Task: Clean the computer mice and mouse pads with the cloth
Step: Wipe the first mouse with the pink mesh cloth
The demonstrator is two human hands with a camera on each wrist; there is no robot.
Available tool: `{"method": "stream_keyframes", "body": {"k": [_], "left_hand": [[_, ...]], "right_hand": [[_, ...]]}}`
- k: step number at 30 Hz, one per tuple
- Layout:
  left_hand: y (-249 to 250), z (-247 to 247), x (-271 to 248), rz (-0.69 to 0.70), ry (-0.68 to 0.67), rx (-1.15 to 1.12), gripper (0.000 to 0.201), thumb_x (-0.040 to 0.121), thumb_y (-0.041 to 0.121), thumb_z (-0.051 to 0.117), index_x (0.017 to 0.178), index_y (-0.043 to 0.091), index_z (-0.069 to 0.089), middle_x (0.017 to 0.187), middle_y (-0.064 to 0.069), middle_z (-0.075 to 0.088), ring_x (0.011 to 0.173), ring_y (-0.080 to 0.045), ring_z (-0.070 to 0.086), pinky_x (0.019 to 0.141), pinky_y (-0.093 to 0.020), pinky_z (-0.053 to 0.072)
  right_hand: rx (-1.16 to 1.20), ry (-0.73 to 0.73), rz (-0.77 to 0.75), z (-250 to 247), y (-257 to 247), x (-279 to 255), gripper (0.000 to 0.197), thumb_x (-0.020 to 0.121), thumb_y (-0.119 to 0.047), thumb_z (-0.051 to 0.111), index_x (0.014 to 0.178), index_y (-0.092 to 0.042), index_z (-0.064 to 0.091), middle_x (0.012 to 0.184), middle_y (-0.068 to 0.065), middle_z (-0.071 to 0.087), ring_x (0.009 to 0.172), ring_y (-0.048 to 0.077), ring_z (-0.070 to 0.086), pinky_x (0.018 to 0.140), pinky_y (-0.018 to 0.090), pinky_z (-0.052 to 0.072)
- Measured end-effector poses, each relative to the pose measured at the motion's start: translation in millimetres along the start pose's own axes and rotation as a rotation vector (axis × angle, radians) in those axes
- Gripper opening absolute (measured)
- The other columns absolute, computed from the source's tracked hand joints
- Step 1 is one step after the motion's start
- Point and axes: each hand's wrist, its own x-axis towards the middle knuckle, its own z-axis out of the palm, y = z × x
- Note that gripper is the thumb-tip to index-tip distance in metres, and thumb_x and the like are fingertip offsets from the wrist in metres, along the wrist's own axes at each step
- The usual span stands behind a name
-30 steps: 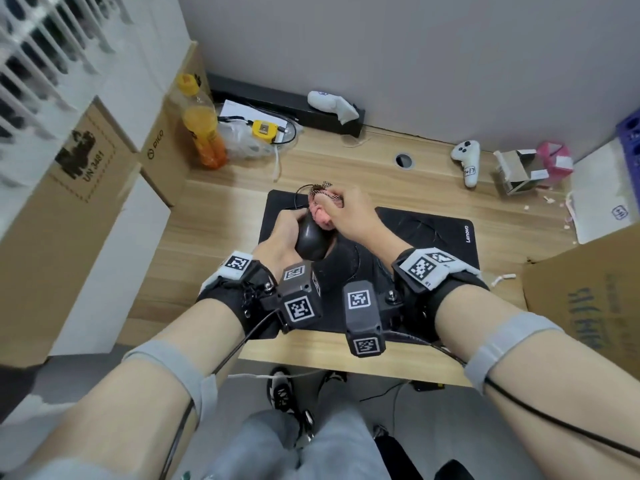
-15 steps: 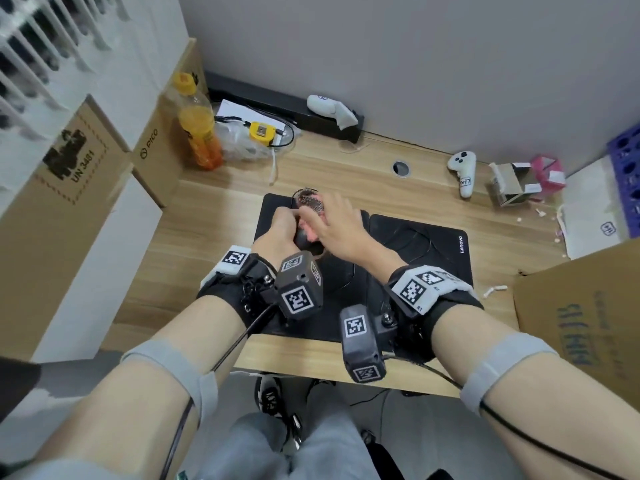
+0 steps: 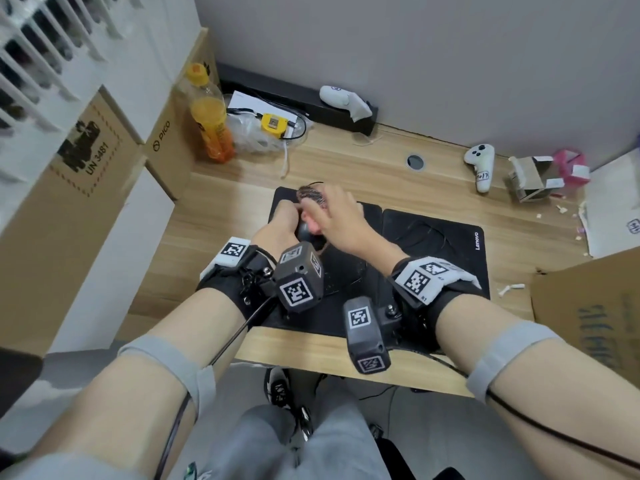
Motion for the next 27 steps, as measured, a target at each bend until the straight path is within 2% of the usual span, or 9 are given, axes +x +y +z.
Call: {"method": "stream_keyframes", "body": {"k": [1, 4, 7, 11, 14, 17, 21, 25, 27], "left_hand": [[4.2, 1.6, -1.9, -0.04, -0.022, 0.014, 0.018, 0.091, 0.024, 0.048, 0.093, 0.01, 0.06, 0.082, -0.013, 0.062, 0.066, -0.025, 0.065, 0.067, -0.045, 0.059], [20.5, 4.5, -9.9, -0.055, -0.071, 0.078, 0.027, 0.094, 0.027, 0.044, 0.081, 0.01, 0.061, 0.074, -0.009, 0.062, 0.066, -0.024, 0.06, 0.069, -0.032, 0.051], [24.1, -1.3, -12.3, -0.033, -0.039, 0.009, 0.03, 0.1, 0.022, 0.033, 0.078, 0.011, 0.052, 0.066, -0.008, 0.058, 0.065, -0.023, 0.055, 0.061, -0.027, 0.05], [11.1, -9.1, -7.7, 0.054, 0.049, -0.057, 0.033, 0.104, 0.031, 0.027, 0.083, 0.015, 0.047, 0.081, -0.006, 0.056, 0.071, -0.021, 0.052, 0.064, -0.03, 0.045], [6.7, -6.4, -11.6, -0.062, 0.038, -0.022, 0.027, 0.098, 0.03, 0.04, 0.084, 0.012, 0.054, 0.085, -0.013, 0.058, 0.073, -0.026, 0.056, 0.059, -0.032, 0.051], [6.0, -5.5, -14.3, -0.094, -0.077, 0.061, 0.029, 0.099, 0.027, 0.04, 0.085, 0.009, 0.059, 0.079, -0.012, 0.062, 0.071, -0.026, 0.059, 0.073, -0.036, 0.051], [5.8, -11.0, -14.2, -0.055, -0.003, 0.075, 0.029, 0.1, 0.025, 0.034, 0.085, 0.011, 0.055, 0.078, -0.011, 0.06, 0.072, -0.025, 0.058, 0.068, -0.032, 0.051], [0.3, -16.8, -14.6, 0.026, -0.035, -0.034, 0.037, 0.107, 0.029, 0.023, 0.08, 0.015, 0.043, 0.078, -0.004, 0.046, 0.064, -0.016, 0.047, 0.042, -0.019, 0.046], [-0.6, -8.3, -16.6, 0.014, -0.075, -0.038, 0.038, 0.106, 0.031, 0.024, 0.079, 0.015, 0.045, 0.078, -0.005, 0.05, 0.063, -0.018, 0.049, 0.047, -0.025, 0.048]], "right_hand": [[0.043, 0.032, 0.043, -1.0, 5.3, 5.2, 0.032, 0.098, -0.048, 0.042, 0.104, -0.019, 0.051, 0.115, 0.009, 0.058, 0.108, 0.03, 0.05, 0.094, 0.047, 0.039], [0.227, 0.145, 0.196, 1.7, 8.0, 20.0, 0.038, 0.092, -0.054, 0.045, 0.094, -0.017, 0.055, 0.1, 0.011, 0.066, 0.096, 0.033, 0.06, 0.088, 0.05, 0.047], [0.258, 0.137, 0.125, 6.0, -12.7, 17.5, 0.031, 0.094, -0.049, 0.047, 0.093, -0.018, 0.052, 0.104, 0.008, 0.06, 0.101, 0.03, 0.055, 0.092, 0.045, 0.043], [0.103, 0.011, -0.065, 20.4, -27.5, 3.4, 0.03, 0.095, -0.047, 0.05, 0.104, -0.02, 0.058, 0.106, 0.002, 0.054, 0.105, 0.028, 0.049, 0.093, 0.042, 0.039], [0.214, 0.101, 0.066, 21.7, -6.8, 7.2, 0.029, 0.091, -0.052, 0.053, 0.087, -0.024, 0.06, 0.093, 0.003, 0.067, 0.09, 0.028, 0.062, 0.083, 0.044, 0.05], [0.264, 0.133, 0.211, 14.8, 5.2, 14.9, 0.037, 0.094, -0.047, 0.052, 0.082, -0.013, 0.059, 0.09, 0.008, 0.07, 0.089, 0.03, 0.063, 0.084, 0.043, 0.05], [0.218, 0.097, 0.089, 22.3, -12.1, 5.1, 0.035, 0.087, -0.054, 0.047, 0.075, -0.022, 0.057, 0.086, 0.009, 0.066, 0.086, 0.032, 0.06, 0.084, 0.047, 0.048], [0.189, 0.063, -0.112, 22.2, -17.7, -25.5, 0.03, 0.093, -0.042, 0.058, 0.11, -0.019, 0.066, 0.108, 0.005, 0.056, 0.103, 0.022, 0.045, 0.09, 0.03, 0.034], [0.205, 0.119, -0.118, 15.6, -9.8, -26.5, 0.031, 0.093, -0.041, 0.059, 0.111, -0.018, 0.067, 0.105, 0.003, 0.056, 0.103, 0.021, 0.046, 0.088, 0.028, 0.032]]}}
